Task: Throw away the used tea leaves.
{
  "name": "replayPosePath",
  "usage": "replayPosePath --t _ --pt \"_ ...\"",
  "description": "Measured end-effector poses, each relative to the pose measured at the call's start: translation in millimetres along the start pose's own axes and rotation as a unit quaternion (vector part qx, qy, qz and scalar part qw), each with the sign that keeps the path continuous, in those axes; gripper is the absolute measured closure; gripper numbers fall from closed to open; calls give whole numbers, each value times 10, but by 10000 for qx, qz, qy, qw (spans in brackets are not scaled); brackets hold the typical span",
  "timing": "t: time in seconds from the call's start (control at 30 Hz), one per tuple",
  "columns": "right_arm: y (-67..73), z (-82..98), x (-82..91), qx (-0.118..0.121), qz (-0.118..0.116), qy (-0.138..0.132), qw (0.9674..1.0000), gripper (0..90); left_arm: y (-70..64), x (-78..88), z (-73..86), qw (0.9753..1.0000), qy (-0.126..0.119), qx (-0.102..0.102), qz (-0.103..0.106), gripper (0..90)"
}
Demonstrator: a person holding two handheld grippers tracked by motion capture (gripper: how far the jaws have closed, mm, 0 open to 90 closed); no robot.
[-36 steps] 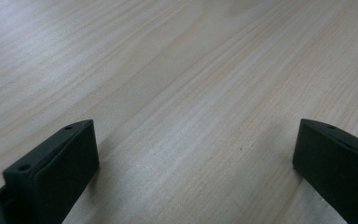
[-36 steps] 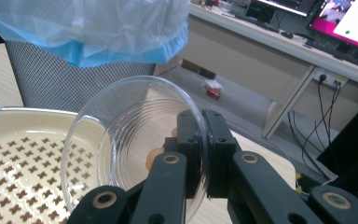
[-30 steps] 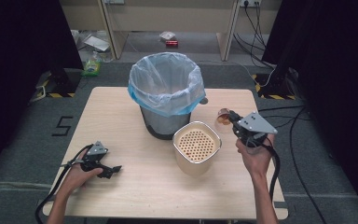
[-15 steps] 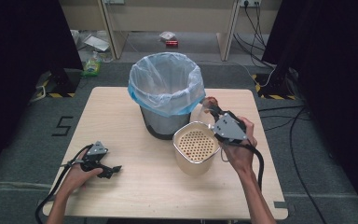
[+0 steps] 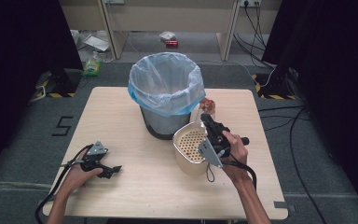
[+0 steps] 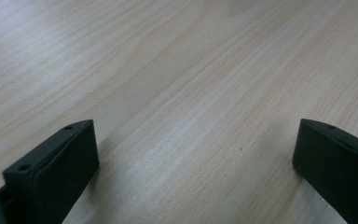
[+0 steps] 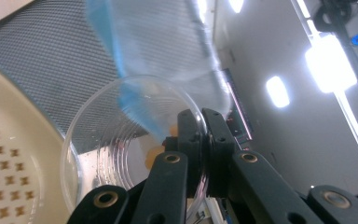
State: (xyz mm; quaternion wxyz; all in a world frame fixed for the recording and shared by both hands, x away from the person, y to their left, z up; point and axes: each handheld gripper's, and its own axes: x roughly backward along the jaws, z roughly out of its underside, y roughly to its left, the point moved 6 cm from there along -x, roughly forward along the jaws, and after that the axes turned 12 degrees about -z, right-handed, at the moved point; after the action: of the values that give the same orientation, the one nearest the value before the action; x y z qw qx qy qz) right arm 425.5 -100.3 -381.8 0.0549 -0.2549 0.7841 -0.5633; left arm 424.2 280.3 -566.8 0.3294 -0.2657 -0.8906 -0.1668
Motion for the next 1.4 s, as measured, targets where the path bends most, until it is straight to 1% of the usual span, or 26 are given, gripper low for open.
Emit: replayPosePath --t 0.03,0.07,0.1,0.13,0.17,0.23,0.27,0.3,0.33,0.4,0.47,0.5,0.57,0.63,0.7,0.73,0.8,0.83,0.9,0.93,1.0,1.07,1.13,1.17,1.23,1.4 --pt "12 -31 11 168 168 -15 9997 878 0 0 0 10000 0 2 0 0" --pt "12 -31 11 168 168 -15 9997 878 0 0 0 10000 0 2 0 0" --pt "40 -51 -16 368 240 23 9990 878 0 0 0 10000 -1 1 0 0" --pt "71 -41 -46 551 193 169 9982 877 0 0 0 10000 -1 1 0 0" --pt "87 -41 -49 624 261 161 9976 878 0 0 0 10000 -2 2 -1 0" --pt "92 -52 -36 470 460 62 9978 879 0 -1 0 10000 -2 1 0 0" --pt "92 -52 -36 470 460 62 9978 879 0 -1 0 10000 -2 1 0 0" --pt "182 -49 -90 898 329 219 9952 878 0 0 0 10000 -1 -1 0 0" --pt "202 -51 -90 927 384 177 9948 879 0 0 0 10000 -2 0 0 0" --pt "197 -52 -78 850 581 129 9946 879 0 0 0 10000 -2 1 0 0" --pt "205 -58 -77 943 598 137 9936 879 0 0 0 10000 -2 1 0 0" --pt "210 -59 -64 819 649 93 9945 879 0 0 0 10000 -1 0 0 0" --pt "242 -31 -91 894 566 189 9942 878 0 0 0 10000 -1 0 1 0" --pt "257 -39 -75 751 571 103 9955 878 0 -1 0 10000 -8 5 -2 0" --pt "267 -58 -66 834 580 103 9948 878 0 0 0 10000 -2 0 1 0" --pt "290 -93 -48 1016 638 82 9927 879 0 0 0 10000 -2 0 0 0" --pt "284 -102 -38 993 713 33 9925 879 0 0 0 10000 -2 0 0 0" --pt "309 -116 -37 1230 688 135 9899 879 0 0 0 10000 -3 1 0 0" --pt "298 -97 -42 1070 778 78 9912 880 0 -1 0 10000 -7 2 -2 0" --pt "323 -70 -73 1110 688 182 9913 879 0 -1 0 10000 -7 2 -2 0" --pt "325 -117 -39 1085 726 56 9914 880 0 0 0 10000 -2 0 0 0" --pt "324 -83 -95 1093 544 199 9923 879 0 0 0 10000 -1 0 0 0" --pt "260 -132 -47 946 699 12 9931 880 0 0 0 10000 -2 2 1 0" --pt "247 -131 -49 928 700 48 9932 880 0 0 0 10000 -2 1 1 0" --pt "264 -118 -74 1040 631 119 9925 880 0 0 0 10000 -2 1 0 0" --pt "275 -135 -62 1074 658 171 9919 879 0 0 0 10000 -2 0 0 0"
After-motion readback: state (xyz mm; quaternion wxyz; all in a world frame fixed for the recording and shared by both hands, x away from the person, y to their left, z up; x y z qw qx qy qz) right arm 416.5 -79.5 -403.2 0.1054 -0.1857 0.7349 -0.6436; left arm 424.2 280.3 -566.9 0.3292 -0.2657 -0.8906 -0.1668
